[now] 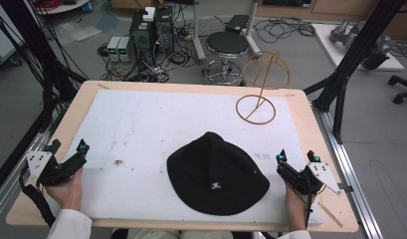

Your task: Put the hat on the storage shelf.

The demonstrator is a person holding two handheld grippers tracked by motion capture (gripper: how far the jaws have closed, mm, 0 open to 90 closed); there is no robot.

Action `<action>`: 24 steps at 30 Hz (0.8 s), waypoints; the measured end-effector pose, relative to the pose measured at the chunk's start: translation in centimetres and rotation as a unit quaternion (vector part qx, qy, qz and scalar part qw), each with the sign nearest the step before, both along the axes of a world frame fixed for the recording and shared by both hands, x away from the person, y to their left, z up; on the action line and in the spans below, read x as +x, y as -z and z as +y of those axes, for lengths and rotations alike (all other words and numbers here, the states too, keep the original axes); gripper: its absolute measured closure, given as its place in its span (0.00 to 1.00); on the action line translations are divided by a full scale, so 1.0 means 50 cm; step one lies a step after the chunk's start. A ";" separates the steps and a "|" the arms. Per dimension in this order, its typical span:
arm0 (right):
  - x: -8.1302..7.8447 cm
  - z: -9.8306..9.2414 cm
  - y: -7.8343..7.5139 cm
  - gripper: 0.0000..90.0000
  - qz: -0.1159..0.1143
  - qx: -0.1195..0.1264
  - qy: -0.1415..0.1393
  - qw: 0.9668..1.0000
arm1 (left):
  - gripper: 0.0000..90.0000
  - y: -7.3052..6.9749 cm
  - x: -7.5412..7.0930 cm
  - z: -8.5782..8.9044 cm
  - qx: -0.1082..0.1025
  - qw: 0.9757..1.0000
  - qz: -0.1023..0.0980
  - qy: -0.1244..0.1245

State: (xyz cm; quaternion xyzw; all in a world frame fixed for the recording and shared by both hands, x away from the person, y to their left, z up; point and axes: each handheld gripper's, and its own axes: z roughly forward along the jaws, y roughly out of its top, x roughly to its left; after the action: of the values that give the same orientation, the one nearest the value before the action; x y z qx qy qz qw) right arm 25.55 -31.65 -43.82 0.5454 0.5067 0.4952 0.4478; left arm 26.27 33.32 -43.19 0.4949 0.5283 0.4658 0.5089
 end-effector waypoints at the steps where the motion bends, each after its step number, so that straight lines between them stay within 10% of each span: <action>1: 0.000 -0.001 0.000 0.09 -0.001 0.002 0.000 1.000 | 0.21 0.000 0.001 0.000 -0.001 1.000 0.001 0.001; 24: -0.006 -0.003 -0.002 0.09 -0.001 0.001 -0.016 1.000 | 0.21 0.002 0.011 -0.008 -0.003 1.000 0.006 0.012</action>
State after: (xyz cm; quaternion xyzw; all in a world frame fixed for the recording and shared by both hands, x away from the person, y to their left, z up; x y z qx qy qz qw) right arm 25.22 -31.78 -43.73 0.5368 0.5145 0.5036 0.4400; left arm 26.81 32.92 -43.32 0.5031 0.5266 0.4549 0.5125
